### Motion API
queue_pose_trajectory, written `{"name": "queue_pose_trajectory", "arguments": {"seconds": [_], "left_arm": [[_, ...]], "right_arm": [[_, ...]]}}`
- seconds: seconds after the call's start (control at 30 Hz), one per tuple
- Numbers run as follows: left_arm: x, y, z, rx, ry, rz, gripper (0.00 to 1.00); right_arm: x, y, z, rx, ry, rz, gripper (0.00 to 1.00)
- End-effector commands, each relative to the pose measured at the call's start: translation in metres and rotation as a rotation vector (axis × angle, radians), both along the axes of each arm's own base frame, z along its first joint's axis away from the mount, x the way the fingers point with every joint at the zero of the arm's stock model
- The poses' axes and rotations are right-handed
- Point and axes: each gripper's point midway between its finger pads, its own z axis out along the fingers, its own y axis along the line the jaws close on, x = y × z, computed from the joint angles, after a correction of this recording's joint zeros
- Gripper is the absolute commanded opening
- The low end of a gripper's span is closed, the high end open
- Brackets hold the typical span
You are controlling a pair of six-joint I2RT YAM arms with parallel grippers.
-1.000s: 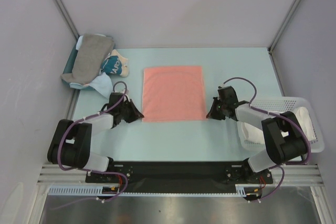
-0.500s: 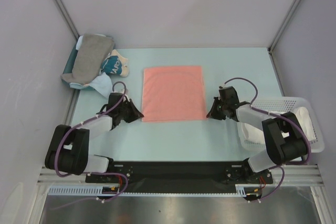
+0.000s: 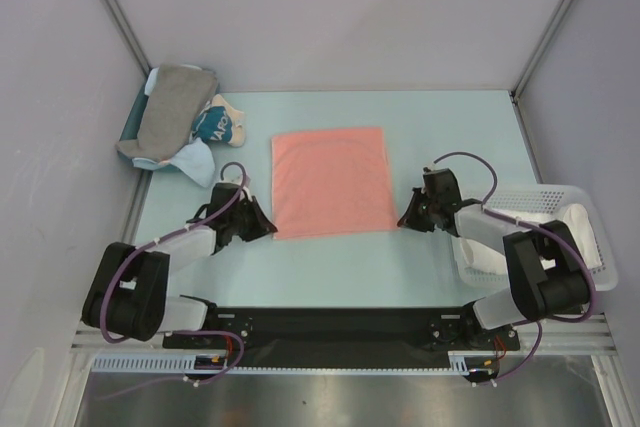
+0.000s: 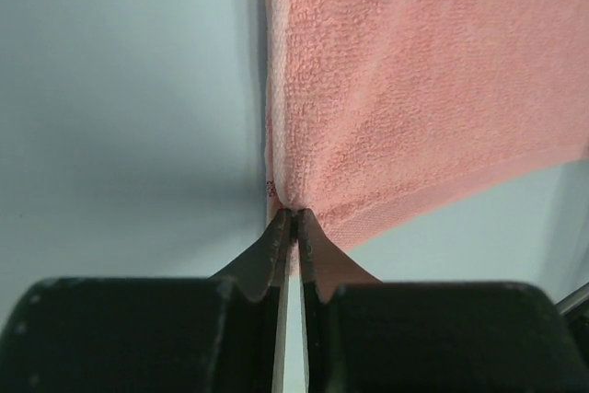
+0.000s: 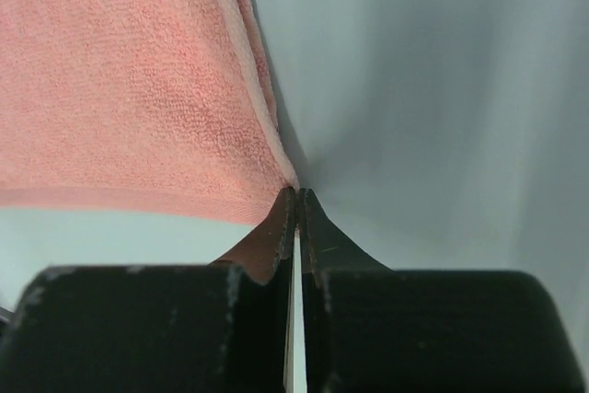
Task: Fold and stack the towels
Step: Fold the towel
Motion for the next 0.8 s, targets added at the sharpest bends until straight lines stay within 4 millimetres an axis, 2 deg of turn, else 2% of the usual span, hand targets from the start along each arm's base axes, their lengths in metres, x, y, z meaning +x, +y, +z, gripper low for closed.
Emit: {"name": "queue_pose_trajectory", "arguments": {"seconds": [0.0,0.03,0.1,0.13,0.17,0.23,0.33,0.4,0.43,0.47,0.53,0.57,0.6,0.63,0.67,0.7,0.73,0.77], "left_arm": [[-0.001,0.002,-0.01,0.037,-0.005,0.003,0.1],[-0.002,-0.001,-0.011,0.036,-0.003,-0.005,0.11],[-0.003,-0.001,-0.011,0.042,-0.002,-0.007,0.15],[-0.002,-0.001,-0.009,0.044,-0.011,-0.005,0.18],[-0.002,0.001,-0.007,0.052,-0.008,-0.001,0.25],[0.003,0.004,-0.001,0.068,-0.034,0.012,0.31],[0.009,0.008,0.017,0.09,-0.063,0.023,0.4],[0.018,0.009,0.038,0.093,-0.106,0.035,0.45],[0.024,0.014,0.044,0.121,-0.126,0.05,0.46],[0.033,0.014,0.061,0.129,-0.154,0.058,0.49],[0.049,0.02,0.076,0.164,-0.192,0.077,0.52],[0.063,0.019,0.094,0.165,-0.229,0.086,0.55],[0.072,0.019,0.102,0.166,-0.246,0.087,0.56],[0.083,0.021,0.097,0.181,-0.228,0.089,0.56],[0.103,0.02,0.116,0.184,-0.283,0.109,0.57],[0.114,0.021,0.119,0.192,-0.288,0.115,0.57],[0.127,0.024,0.099,0.218,-0.233,0.114,0.57],[0.148,0.022,0.118,0.217,-0.268,0.123,0.56]], "right_arm": [[-0.007,-0.014,-0.007,-0.04,0.015,-0.026,0.0],[-0.007,-0.014,-0.007,-0.037,0.017,-0.024,0.0],[-0.004,-0.013,-0.002,-0.036,0.006,-0.022,0.07],[-0.003,-0.012,0.0,-0.035,0.003,-0.022,0.16],[-0.003,-0.012,0.002,-0.036,0.002,-0.02,0.21],[0.002,-0.013,0.007,-0.038,-0.012,-0.023,0.27],[0.006,-0.013,0.017,-0.039,-0.021,-0.022,0.4],[0.014,-0.016,0.03,-0.031,-0.049,-0.034,0.43],[0.024,-0.015,0.044,-0.022,-0.076,-0.041,0.46],[0.031,-0.016,0.053,-0.02,-0.1,-0.045,0.47],[0.049,-0.016,0.066,-0.01,-0.133,-0.046,0.49],[0.069,-0.012,0.089,0.002,-0.185,-0.047,0.5],[0.082,-0.01,0.097,0.005,-0.2,-0.04,0.5],[0.093,-0.007,0.091,-0.01,-0.187,-0.027,0.5],[0.118,-0.003,0.115,-0.002,-0.247,-0.03,0.5],[0.131,-0.001,0.119,-0.001,-0.258,-0.028,0.5],[0.143,0.003,0.105,-0.006,-0.227,-0.021,0.5],[0.168,0.006,0.129,0.002,-0.291,-0.018,0.5]]}}
